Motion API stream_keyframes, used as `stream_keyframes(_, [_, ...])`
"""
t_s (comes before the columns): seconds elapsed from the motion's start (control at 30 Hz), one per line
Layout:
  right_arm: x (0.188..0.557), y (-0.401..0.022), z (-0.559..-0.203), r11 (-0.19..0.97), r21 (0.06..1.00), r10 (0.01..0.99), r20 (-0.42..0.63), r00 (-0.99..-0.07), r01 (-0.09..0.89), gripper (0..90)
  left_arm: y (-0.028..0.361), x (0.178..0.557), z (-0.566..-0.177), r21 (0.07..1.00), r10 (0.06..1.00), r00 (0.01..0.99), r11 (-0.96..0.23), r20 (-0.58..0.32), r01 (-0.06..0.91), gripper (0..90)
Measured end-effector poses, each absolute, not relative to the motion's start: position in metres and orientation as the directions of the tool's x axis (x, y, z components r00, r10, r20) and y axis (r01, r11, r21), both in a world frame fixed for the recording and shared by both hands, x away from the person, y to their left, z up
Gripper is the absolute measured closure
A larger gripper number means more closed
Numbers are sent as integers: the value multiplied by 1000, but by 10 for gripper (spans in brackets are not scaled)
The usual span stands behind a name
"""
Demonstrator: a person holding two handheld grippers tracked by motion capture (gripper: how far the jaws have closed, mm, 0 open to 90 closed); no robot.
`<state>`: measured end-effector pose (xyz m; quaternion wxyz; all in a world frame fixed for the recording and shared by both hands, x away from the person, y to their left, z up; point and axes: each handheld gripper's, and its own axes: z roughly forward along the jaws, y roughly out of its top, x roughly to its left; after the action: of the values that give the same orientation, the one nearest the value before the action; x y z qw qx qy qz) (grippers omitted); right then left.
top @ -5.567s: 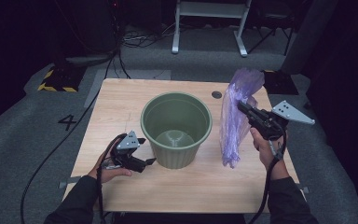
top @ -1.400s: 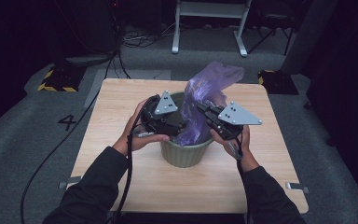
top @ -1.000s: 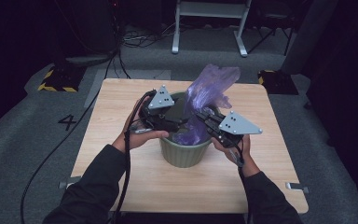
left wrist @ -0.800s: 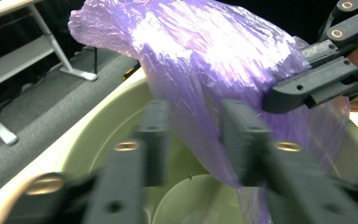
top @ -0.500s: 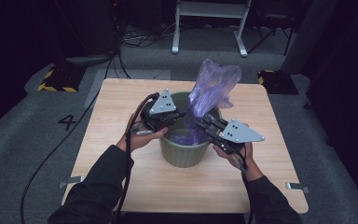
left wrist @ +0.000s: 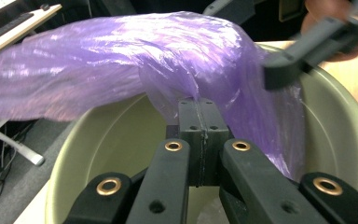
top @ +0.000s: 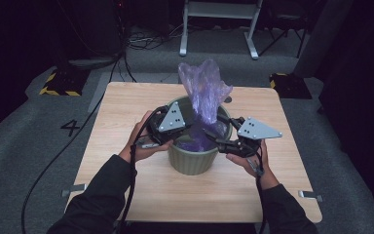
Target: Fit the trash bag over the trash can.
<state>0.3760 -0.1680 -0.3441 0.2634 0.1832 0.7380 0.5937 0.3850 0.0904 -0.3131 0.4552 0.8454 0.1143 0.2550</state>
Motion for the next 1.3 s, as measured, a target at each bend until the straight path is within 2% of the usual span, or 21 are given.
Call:
stream_keyframes(0.03, [377,-169,-343,226,973,587,-166,-793,-36,544,91,384,-313,827,427,842,-561,330,-40,900])
stream_keyframes(0.17, [377,-168,-341,234,972,571,-164,-804,-33,791,93,383,-315,833,427,843,-552,326,-43,900])
stream_keyframes(0.23, [376,-168,-342,227,973,553,-156,-818,-33,873,94,382,-316,840,431,846,-542,314,-36,900])
stream_keyframes(0.3, [374,-167,-342,229,973,539,-159,-827,-38,895,96,382,-317,845,438,846,-533,305,-29,899])
stream_keyframes(0.33, [373,-167,-342,232,972,534,-163,-830,-42,896,97,382,-318,853,453,843,-522,292,-15,861])
stream_keyframes(0.4, [371,-166,-343,236,971,517,-169,-839,-50,898,99,384,-318,870,492,836,-492,242,38,628])
stream_keyframes(0.5, [367,-165,-343,248,967,495,-181,-850,-61,900,102,384,-315,901,531,829,-426,175,82,358])
stream_keyframes(0.57, [365,-162,-343,262,962,482,-195,-854,-72,900,104,386,-311,918,532,836,-384,136,95,285])
stream_keyframes(0.67, [362,-159,-344,287,954,456,-217,-863,-88,900,105,390,-305,933,522,847,-345,100,103,260])
stream_keyframes(0.73, [359,-157,-346,301,948,444,-231,-866,-99,899,103,394,-302,934,505,859,-341,84,109,281])
stream_keyframes(0.8, [357,-156,-348,311,944,432,-243,-869,-110,898,99,396,-300,930,503,860,-349,78,119,342])
stream_keyframes(0.87, [356,-155,-349,319,940,427,-255,-868,-120,895,95,398,-301,919,494,865,-376,89,120,454])
stream_keyframes(0.93, [354,-155,-350,324,937,426,-268,-864,-131,887,93,398,-303,908,470,875,-407,118,96,611])
stream_keyframes(1.0, [353,-155,-351,335,932,426,-281,-860,-138,867,93,396,-305,899,454,877,-434,157,64,690])
stream_keyframes(1.17, [350,-159,-351,346,927,449,-297,-843,-142,766,97,394,-307,896,448,873,-444,191,32,862])
stream_keyframes(1.3, [352,-167,-349,324,940,489,-263,-832,-107,553,98,391,-307,895,435,875,-445,211,6,884])
